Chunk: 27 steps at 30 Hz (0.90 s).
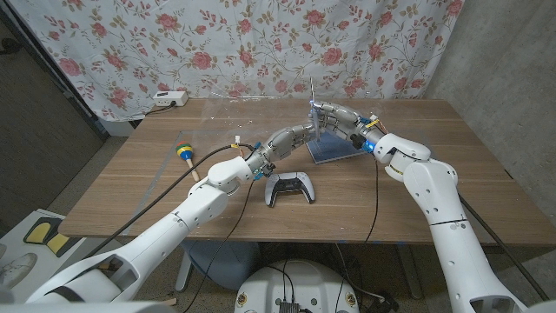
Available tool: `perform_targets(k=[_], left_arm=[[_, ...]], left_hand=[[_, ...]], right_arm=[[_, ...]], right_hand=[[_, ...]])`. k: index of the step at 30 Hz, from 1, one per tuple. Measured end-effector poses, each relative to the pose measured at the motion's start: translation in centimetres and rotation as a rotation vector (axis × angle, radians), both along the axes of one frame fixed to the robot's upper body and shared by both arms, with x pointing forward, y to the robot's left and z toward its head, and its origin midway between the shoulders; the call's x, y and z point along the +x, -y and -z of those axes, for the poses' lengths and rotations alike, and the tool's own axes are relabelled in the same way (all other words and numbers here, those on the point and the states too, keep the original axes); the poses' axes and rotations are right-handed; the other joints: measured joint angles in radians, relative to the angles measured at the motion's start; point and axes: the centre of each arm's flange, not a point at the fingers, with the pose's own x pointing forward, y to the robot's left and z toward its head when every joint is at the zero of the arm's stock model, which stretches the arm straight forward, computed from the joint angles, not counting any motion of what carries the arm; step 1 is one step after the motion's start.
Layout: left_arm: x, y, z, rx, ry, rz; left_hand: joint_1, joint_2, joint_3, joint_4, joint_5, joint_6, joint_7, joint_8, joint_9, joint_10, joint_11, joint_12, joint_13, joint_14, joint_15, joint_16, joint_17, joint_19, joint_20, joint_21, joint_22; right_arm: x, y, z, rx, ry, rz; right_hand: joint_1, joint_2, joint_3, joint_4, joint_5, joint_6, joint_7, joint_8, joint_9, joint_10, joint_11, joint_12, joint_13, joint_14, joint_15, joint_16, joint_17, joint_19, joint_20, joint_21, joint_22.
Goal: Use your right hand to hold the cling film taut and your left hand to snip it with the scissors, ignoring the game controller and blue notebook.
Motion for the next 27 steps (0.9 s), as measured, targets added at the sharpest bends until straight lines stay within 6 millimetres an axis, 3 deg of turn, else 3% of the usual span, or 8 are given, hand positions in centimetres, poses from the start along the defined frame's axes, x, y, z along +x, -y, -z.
perform_targets(k=[7,11,22,27], left_arm=[[-0.05,-0.1,0.18,-0.002,-0.002,-0.003],[-0.09,-0.13,0.15,-0.004,0.002,-0.001],[-0.17,-0.16,0.32,-0.012,0.007,-0.003],[-0.32,-0.05,0.26,-0.017,0.011,-0.009]], left_hand=[[0.063,0.063,0.042,-0.014,0.035,0.0,0.0,-0.006,0.0,0.003,0.004,0.0,0.005,0.0,0.0,0.0,0.0,0.005,0.005,0.0,0.0],[0.078,0.078,0.053,-0.022,0.055,0.011,0.0,-0.006,0.0,0.011,-0.004,-0.001,0.004,0.004,-0.004,0.0,0.0,0.005,0.005,0.0,0.0],[0.093,0.066,0.056,-0.026,0.067,0.02,-0.001,-0.006,0.0,0.014,-0.007,-0.001,0.006,0.009,-0.002,0.0,0.0,0.005,0.005,0.0,0.0],[0.079,0.05,0.041,-0.011,0.058,0.02,-0.001,-0.006,0.0,0.021,-0.014,0.003,0.009,0.009,-0.002,0.0,0.0,0.012,-0.002,0.007,0.0]], right_arm=[[0.0,-0.14,0.12,-0.007,-0.004,-0.003],[-0.01,-0.17,0.14,-0.01,-0.005,-0.005],[-0.09,-0.33,0.19,-0.016,-0.006,-0.012],[-0.19,-0.51,0.26,-0.02,-0.005,-0.017]], right_hand=[[0.0,0.0,0.0,0.0,0.0,0.0,0.0,0.0,0.0,0.0,0.0,0.002,0.0,0.0,0.0,0.0,0.005,-0.004,0.004,0.006,0.0],[0.0,0.0,0.0,0.0,0.0,0.0,0.0,0.002,0.0,0.0,0.0,0.005,0.001,0.0,0.0,0.0,0.005,-0.003,0.004,0.01,0.0],[0.0,0.0,0.0,0.0,0.0,0.0,0.0,0.002,0.0,0.0,0.0,0.005,0.001,0.008,-0.001,-0.008,0.009,-0.004,0.003,0.012,0.0],[0.0,0.0,0.0,0.0,-0.001,0.003,-0.003,0.002,0.0,0.002,0.002,0.004,0.001,0.008,-0.001,-0.008,0.009,-0.009,-0.002,0.017,0.0]])
